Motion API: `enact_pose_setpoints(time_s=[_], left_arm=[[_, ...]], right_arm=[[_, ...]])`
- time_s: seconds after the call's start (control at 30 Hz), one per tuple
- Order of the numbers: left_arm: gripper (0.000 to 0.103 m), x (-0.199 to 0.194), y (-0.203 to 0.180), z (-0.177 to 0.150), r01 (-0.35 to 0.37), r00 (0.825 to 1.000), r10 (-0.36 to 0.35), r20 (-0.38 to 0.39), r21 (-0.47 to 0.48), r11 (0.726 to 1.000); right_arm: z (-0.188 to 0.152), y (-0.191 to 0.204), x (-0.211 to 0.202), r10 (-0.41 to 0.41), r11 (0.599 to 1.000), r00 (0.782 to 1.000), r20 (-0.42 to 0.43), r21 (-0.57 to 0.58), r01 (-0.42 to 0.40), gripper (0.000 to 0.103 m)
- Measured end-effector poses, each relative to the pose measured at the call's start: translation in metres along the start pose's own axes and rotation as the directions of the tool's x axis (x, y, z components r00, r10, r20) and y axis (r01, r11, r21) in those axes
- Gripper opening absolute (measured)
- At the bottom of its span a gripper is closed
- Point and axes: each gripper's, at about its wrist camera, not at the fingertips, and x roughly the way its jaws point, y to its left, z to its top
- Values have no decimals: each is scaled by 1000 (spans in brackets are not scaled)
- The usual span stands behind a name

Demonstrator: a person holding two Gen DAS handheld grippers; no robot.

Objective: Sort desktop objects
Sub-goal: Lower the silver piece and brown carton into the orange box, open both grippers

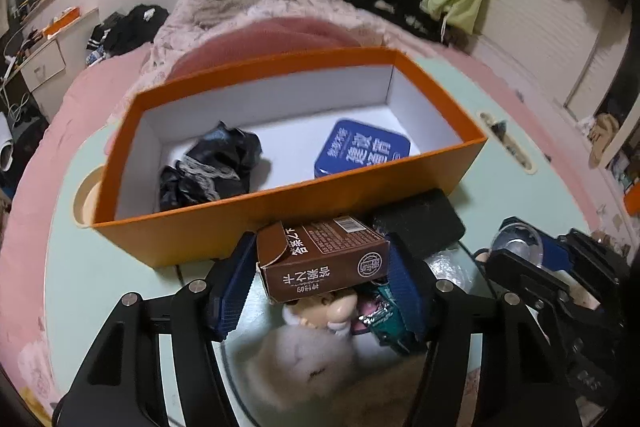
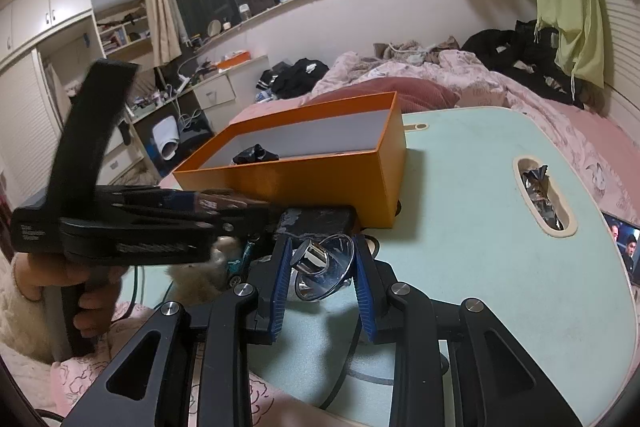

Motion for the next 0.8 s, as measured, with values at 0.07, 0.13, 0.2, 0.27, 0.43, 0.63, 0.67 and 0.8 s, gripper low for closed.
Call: enact_pose_setpoints(time_s=[0.07,0.13,0.2,0.27,0.43,0.63,0.67,0.8], left_arm=[[63,-12,5,-4,20,999,-19,32,-8,1000],[63,-24,12,-9,43,997,-42,66,-18,999],[63,-33,18,-14,47,995,-44,86,-28,999],[63,-41,24,-16,50,994,-46,104,-41,998],[63,-51,34,0,48,988,-40,149,-56,997],[63,-46,49,50,10,975,9,222,-82,997],[63,-43,52,55,9,972,13,234,-92,996],[75,-9,67,66,-45,969,77,235,-137,990]], right_arm=[[-1,3,0,-3,1000,1000,-1,-8,3,29],[0,7,1,-9,1000,1000,-4,-27,9,29],[1,13,1,-17,998,1000,-9,-54,16,29],[4,22,3,-21,995,1000,-18,-94,19,29],[35,37,11,-27,988,1000,15,-152,29,29],[94,40,53,-84,983,996,29,-162,87,29],[100,37,62,-97,983,995,19,-155,98,29],[101,23,103,-162,980,985,-63,-129,153,72]])
